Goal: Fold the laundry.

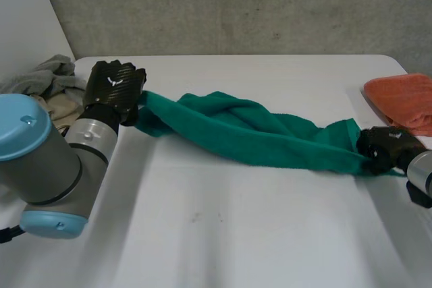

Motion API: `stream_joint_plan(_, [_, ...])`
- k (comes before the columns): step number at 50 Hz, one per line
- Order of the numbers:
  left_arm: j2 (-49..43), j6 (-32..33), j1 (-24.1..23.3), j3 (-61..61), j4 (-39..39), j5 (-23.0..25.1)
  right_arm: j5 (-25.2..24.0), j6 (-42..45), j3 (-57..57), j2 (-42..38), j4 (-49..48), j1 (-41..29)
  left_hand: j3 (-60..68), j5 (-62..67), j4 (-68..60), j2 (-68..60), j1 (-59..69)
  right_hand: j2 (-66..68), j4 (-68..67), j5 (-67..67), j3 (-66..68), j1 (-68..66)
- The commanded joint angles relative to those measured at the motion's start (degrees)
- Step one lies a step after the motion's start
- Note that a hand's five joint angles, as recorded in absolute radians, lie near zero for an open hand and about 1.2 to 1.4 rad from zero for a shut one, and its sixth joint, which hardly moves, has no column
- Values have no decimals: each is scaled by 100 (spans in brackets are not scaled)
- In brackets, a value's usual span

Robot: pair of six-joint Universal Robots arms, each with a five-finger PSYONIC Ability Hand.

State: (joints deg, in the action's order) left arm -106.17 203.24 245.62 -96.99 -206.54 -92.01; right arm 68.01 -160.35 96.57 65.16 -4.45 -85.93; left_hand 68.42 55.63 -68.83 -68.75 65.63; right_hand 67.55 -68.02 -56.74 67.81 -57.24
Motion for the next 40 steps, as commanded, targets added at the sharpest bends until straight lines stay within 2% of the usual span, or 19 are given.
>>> stream_joint_plan(1, [693,40,108,-56,956,17,-7,715,-58,1401,452,50,1158,1437,-1117,-1125,1437,1245,-1198,-1326,1219,-2276])
stream_joint_plan(7, [1721,75,345,92,1948,87,-25,1952,-734,2648,1760,85,1158,1437,-1117,-1125,1437,1245,-1198,-1326,1219,-2276])
stream_joint_plan(11, [2109,75,477,374,2459,157,71,2647,-1156,2756,2280,173,1158,1437,-1117,-1125,1437,1245,-1198,-1326,1219,-2276])
stream_joint_plan(17, [2014,93,627,594,3057,166,387,3273,-1351,2344,2537,112,1158,1437,-1117,-1125,1437,1245,-1198,-1326,1219,-2276])
stream_joint_plan(21, [1390,338,627,568,3163,157,642,3546,-1395,1738,2475,-222,1158,1437,-1117,-1125,1437,1245,-1198,-1326,1219,-2276])
stream_joint_plan(25, [320,882,557,760,3094,105,880,3669,-1640,991,2396,-661,1158,1437,-1117,-1125,1437,1245,-1198,-1326,1219,-2276])
stream_joint_plan(30, [-868,1033,416,1708,2733,43,1231,3669,-2412,-229,1888,-1039,1158,1437,-1117,-1125,1437,1245,-1198,-1326,1219,-2276])
stream_joint_plan(33, [-1465,1077,363,2488,2357,-9,1425,3669,-2774,-591,1457,-1127,1158,1437,-1117,-1125,1437,1245,-1198,-1326,1219,-2276])
stream_joint_plan(36, [-1801,1112,363,3158,1891,-36,1592,3643,-3266,-908,614,-1215,1158,1437,-1117,-1125,1437,1245,-1198,-1326,1219,-2276])
stream_joint_plan(37, [-1967,1156,363,3587,1515,-27,1601,3634,-3389,-961,342,-1233,1158,1437,-1117,-1125,1437,1245,-1198,-1326,1219,-2276])
stream_joint_plan(40, [-2135,1287,381,4239,819,-27,1618,3590,-3855,-1041,-984,-1260,1158,1437,-1117,-1125,1437,1245,-1198,-1326,1219,-2276])
